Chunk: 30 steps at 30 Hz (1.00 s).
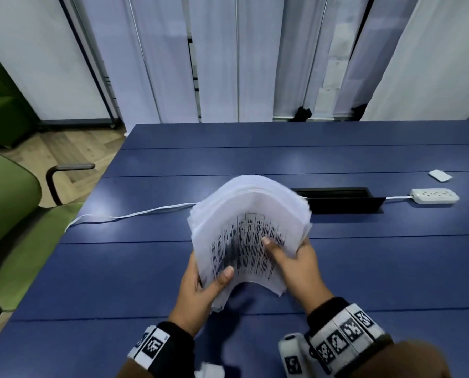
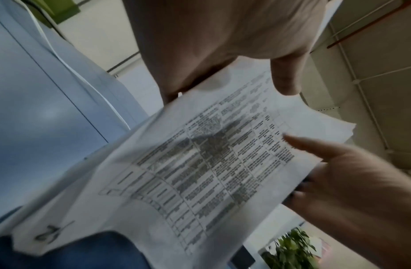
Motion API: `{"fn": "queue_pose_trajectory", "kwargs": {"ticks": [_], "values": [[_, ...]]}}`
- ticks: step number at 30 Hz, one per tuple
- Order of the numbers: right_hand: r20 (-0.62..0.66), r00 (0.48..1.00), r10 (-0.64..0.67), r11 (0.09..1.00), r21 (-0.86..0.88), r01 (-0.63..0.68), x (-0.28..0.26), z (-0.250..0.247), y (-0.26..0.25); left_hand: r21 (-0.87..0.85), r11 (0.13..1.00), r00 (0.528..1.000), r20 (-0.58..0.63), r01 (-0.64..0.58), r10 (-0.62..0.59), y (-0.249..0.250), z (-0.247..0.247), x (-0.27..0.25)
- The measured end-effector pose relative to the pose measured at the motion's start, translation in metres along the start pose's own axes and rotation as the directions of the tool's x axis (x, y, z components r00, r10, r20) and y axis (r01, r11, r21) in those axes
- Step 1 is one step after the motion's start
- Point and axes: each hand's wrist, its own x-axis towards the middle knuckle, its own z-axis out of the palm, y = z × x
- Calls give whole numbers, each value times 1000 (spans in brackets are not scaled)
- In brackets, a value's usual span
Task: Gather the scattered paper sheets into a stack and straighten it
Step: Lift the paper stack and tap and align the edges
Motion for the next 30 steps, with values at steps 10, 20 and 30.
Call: {"fn": "queue_pose_trajectory", "kwargs": {"ticks": [10, 20, 30], "values": [[97, 993, 72, 991, 101, -82, 3, -6, -9, 26, 999, 998, 61, 22, -23, 5, 4, 6], [135, 987, 84, 996, 21, -87, 6, -15, -12, 66, 997, 995, 78, 51, -56, 4, 11, 17], [171, 984, 42, 999, -33, -36, -2, -18, -22, 37, 996, 994, 67, 82, -85, -1, 10, 22]]}}
